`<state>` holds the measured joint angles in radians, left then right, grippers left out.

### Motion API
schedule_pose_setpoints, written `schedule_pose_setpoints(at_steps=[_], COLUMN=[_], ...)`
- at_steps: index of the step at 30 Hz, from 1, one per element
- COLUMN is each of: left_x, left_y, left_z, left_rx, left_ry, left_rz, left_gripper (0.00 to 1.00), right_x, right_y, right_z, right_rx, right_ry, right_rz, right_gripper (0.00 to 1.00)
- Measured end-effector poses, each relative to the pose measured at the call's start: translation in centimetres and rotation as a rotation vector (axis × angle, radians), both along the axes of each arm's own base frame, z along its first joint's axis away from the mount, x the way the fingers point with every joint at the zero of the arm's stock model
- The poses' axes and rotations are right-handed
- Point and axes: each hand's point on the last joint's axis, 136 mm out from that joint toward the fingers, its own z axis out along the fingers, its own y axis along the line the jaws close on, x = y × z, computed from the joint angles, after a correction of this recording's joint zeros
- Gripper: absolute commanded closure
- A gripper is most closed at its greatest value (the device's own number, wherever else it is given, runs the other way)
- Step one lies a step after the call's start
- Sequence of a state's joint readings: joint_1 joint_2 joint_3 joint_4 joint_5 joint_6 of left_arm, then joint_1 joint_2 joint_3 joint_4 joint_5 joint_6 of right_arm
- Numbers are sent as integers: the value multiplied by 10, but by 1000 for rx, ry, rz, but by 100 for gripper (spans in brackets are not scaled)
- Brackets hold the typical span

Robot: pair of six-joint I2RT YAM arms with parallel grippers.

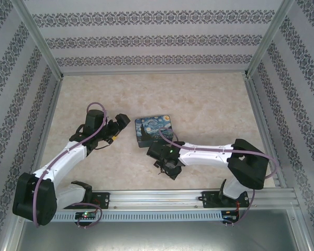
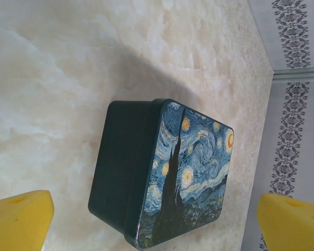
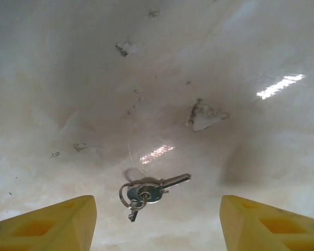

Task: Unlock a padlock with a key

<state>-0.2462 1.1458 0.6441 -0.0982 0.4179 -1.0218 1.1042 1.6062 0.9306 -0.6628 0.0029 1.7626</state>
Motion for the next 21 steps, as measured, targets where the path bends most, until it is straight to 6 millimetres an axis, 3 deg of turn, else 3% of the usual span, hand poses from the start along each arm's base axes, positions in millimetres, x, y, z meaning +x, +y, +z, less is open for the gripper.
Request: schedule_pose_setpoints(at_steps=[12, 21], left_x=[6, 11], left_y=[-2, 1], left_z=[-2, 3], left_rx=[-25, -48], left_ry=[-2, -22], left_rz=[-11, -12], left_gripper=[1, 1], right_x=[2, -2], right_y=[21, 17], right_z=[-14, -17], right_rx=[-21, -54], right_ry=[61, 87], right_rz=[5, 4], right_gripper=[43, 55])
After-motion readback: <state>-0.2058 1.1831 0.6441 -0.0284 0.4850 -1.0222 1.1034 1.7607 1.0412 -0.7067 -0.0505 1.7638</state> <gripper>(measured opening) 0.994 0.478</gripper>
